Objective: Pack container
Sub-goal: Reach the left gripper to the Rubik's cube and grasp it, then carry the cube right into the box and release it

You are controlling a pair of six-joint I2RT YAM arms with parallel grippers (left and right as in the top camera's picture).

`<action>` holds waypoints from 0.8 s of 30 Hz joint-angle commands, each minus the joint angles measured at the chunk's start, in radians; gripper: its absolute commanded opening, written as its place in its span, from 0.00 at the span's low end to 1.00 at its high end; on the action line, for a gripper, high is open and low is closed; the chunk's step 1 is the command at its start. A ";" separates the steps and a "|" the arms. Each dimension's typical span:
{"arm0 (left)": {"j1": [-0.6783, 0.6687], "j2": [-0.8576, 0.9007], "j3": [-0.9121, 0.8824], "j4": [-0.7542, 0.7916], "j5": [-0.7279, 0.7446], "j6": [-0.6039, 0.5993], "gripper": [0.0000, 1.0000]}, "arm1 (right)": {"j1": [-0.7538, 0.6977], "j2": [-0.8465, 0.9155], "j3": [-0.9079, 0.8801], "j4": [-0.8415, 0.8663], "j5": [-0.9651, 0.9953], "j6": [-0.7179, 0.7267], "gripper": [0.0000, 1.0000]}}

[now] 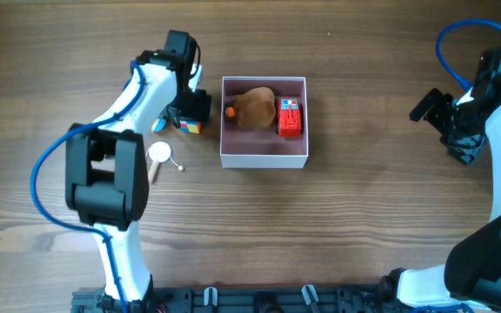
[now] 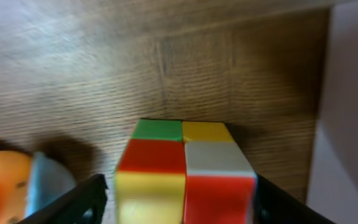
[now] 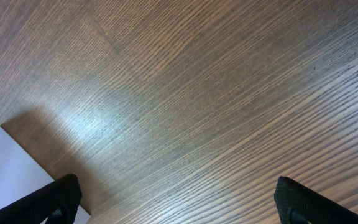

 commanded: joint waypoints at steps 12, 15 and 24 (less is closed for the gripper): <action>-0.007 -0.030 0.027 -0.050 -0.060 0.016 0.50 | -0.001 0.006 0.010 -0.008 -0.016 -0.005 1.00; -0.008 -0.069 0.058 -0.094 -0.060 0.013 0.51 | -0.001 0.006 0.010 -0.009 -0.016 -0.005 1.00; -0.088 -0.245 0.148 -0.244 0.013 -0.106 0.51 | -0.001 0.006 0.010 -0.012 -0.016 -0.005 1.00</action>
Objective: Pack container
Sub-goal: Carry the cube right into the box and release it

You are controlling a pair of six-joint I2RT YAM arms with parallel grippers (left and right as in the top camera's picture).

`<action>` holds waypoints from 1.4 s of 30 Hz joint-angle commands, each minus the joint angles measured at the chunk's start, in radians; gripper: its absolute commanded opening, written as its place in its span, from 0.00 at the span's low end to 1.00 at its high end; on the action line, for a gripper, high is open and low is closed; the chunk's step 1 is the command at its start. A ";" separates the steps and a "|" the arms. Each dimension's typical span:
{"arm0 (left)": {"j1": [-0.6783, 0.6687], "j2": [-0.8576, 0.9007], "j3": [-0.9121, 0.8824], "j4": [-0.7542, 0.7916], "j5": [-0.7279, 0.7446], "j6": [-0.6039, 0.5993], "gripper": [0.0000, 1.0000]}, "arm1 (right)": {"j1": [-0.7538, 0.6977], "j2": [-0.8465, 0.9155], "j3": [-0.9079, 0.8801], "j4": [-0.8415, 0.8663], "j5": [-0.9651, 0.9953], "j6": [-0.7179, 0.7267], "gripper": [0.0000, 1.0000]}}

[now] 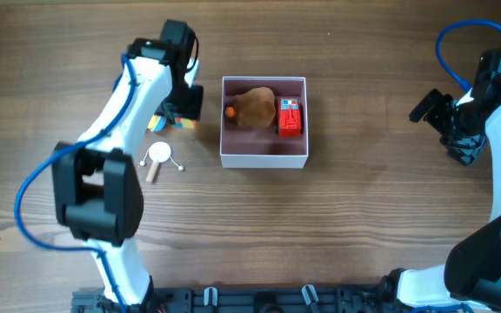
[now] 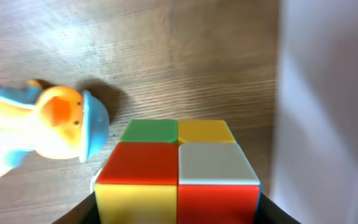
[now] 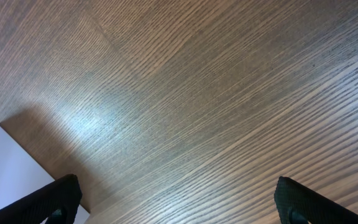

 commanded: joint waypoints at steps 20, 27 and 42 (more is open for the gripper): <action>-0.468 -0.026 0.059 0.121 0.008 -0.549 0.56 | -0.001 0.006 0.010 -0.016 -0.016 -0.005 1.00; -0.508 0.018 0.059 0.154 0.008 -0.565 0.54 | -0.001 0.006 0.010 -0.034 -0.028 -0.006 1.00; -0.346 -0.136 0.060 -0.009 -0.166 -0.500 0.70 | -0.001 0.006 0.010 -0.034 -0.031 -0.006 1.00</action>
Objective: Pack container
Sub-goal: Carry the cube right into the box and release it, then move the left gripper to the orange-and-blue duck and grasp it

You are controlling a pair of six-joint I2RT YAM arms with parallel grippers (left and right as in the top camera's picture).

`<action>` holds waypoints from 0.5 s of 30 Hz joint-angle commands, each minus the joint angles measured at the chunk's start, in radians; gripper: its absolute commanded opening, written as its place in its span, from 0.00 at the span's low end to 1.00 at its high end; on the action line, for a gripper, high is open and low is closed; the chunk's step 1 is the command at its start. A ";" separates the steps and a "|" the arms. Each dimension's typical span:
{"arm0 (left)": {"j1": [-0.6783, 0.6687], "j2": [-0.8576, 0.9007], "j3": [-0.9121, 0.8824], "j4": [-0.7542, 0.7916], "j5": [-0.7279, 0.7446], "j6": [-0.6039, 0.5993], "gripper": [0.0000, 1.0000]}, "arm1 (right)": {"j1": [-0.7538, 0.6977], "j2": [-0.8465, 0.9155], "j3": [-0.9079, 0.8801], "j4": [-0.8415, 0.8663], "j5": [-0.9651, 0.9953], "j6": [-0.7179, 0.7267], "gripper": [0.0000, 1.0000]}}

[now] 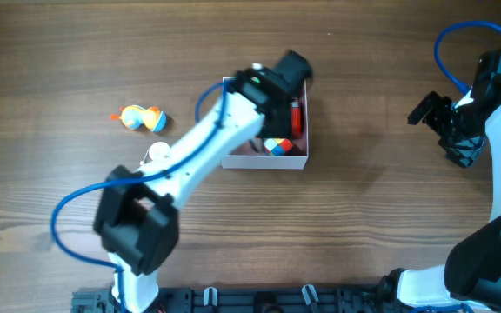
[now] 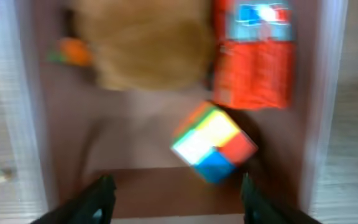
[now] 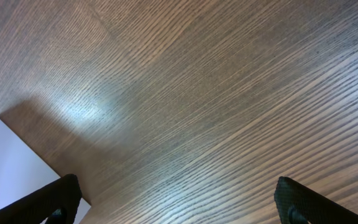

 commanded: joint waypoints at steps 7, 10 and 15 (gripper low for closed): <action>0.391 -0.129 0.001 -0.138 -0.060 0.210 0.78 | -0.001 0.006 0.010 -0.003 -0.016 -0.006 0.99; 0.500 -0.105 -0.024 -0.134 -0.031 0.242 0.77 | -0.001 0.006 0.010 -0.002 -0.016 -0.005 1.00; 0.645 -0.042 -0.074 -0.082 0.039 0.247 0.76 | -0.001 0.006 0.010 0.001 -0.016 -0.007 1.00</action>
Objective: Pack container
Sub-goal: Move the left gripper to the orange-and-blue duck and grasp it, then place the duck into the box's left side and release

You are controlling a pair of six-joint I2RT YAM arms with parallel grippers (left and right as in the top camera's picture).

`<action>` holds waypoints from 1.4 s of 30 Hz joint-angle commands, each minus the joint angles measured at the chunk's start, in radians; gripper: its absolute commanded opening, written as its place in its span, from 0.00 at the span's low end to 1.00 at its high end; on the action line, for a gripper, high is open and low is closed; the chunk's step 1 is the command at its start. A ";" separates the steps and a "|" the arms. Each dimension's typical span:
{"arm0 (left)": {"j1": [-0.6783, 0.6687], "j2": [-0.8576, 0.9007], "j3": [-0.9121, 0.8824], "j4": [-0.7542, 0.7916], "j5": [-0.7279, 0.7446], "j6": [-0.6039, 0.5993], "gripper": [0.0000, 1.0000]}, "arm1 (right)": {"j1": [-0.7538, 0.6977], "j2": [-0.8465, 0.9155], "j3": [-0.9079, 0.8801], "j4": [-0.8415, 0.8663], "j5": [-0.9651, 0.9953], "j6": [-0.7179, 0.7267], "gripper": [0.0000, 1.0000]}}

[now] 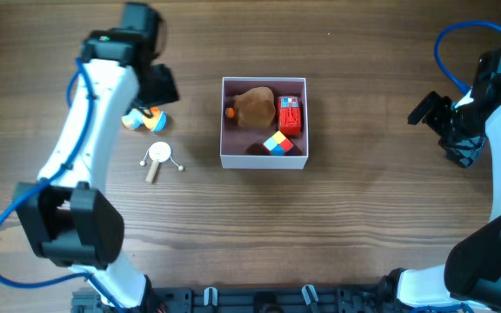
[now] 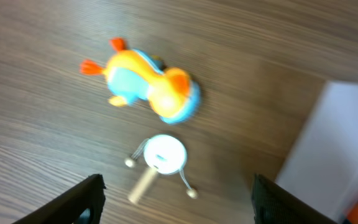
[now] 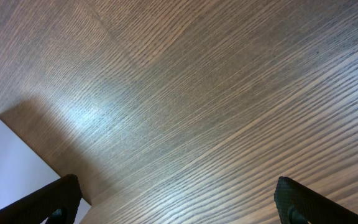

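The white box (image 1: 263, 159) with a maroon floor holds a brown plush (image 1: 255, 107), a red toy (image 1: 290, 116) and a colour cube (image 1: 277, 143). An orange and blue duck (image 1: 143, 120) (image 2: 151, 87) lies left of the box, with a small white rattle drum (image 1: 158, 156) (image 2: 163, 155) just below it. My left gripper (image 1: 158, 87) (image 2: 176, 202) hangs open above the duck and drum, holding nothing. My right gripper (image 1: 443, 115) (image 3: 179, 202) stays open over bare wood at the far right.
The box's white wall (image 2: 334, 149) shows at the right edge of the left wrist view, and a corner of it (image 3: 11, 162) at the lower left of the right wrist view. The wooden table (image 1: 364, 217) surrounds everything.
My left gripper has gone from above the box interior to above the duck and drum at the left. The colour cube stays in the box. The right arm has not moved.
My left gripper stood around the colour cube left of the box, then was shut on it beside the duck. Later the cube lay in the box under my open gripper. Now that gripper is back over the duck and drum, empty.
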 commanded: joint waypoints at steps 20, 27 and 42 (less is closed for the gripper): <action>0.075 0.393 -0.078 0.215 0.091 0.219 0.68 | -0.001 0.006 0.010 0.003 -0.016 -0.006 1.00; 0.074 0.409 -0.078 0.206 0.095 0.219 0.15 | -0.001 0.006 0.010 0.000 -0.016 -0.006 1.00; -0.029 -0.053 -0.078 0.069 0.176 0.185 0.07 | -0.001 0.006 0.010 -0.001 -0.016 -0.006 0.99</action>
